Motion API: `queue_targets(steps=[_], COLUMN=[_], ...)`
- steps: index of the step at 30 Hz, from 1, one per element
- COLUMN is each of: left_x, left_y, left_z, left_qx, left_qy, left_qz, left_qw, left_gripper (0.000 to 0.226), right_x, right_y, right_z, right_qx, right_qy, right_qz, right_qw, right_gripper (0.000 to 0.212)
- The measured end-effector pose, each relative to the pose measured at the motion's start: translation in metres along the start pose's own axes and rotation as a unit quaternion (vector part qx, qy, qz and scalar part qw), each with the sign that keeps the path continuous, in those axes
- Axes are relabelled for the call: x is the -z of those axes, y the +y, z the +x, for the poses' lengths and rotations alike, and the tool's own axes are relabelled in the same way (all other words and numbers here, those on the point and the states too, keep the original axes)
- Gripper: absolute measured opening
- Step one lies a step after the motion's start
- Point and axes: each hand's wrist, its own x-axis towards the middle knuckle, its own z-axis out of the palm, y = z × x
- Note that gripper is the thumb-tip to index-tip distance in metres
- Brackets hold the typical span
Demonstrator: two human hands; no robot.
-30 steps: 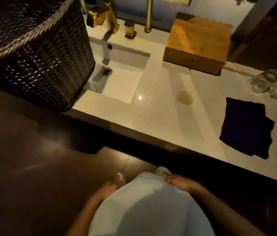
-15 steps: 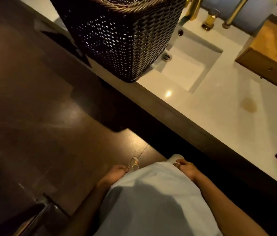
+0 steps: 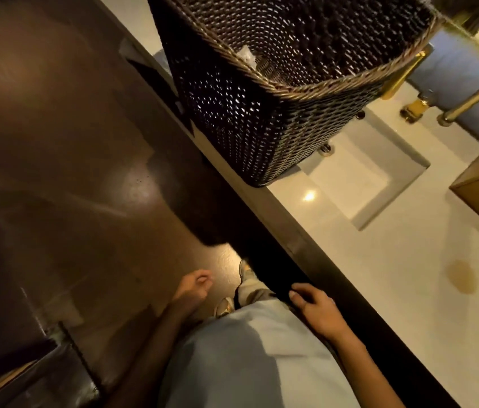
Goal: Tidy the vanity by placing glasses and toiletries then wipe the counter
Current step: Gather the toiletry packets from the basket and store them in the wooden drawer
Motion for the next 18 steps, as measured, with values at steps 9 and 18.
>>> queue_targets(steps=[9, 18], left_x=[0.068, 0.095], left_y=[0.219, 0.321], left_z=[-0.028, -0.037], left_qx=[-0.371, -0.471], left_qy=[0.298, 0.4], left_qz=[0.057, 0.176], left_qw=[0.877, 0.766], left_gripper=[0.025, 0.028], right_x=[0.135, 0.235], right_y=[-0.171, -0.301], right_z=[-0.004, 0.026], right_qx=[0.384, 0.59], right_qy=[0.335, 0.308], right_qz=[0.093, -0.064], right_qw=[0.856, 0.744], right_gripper=[0.011, 0.019])
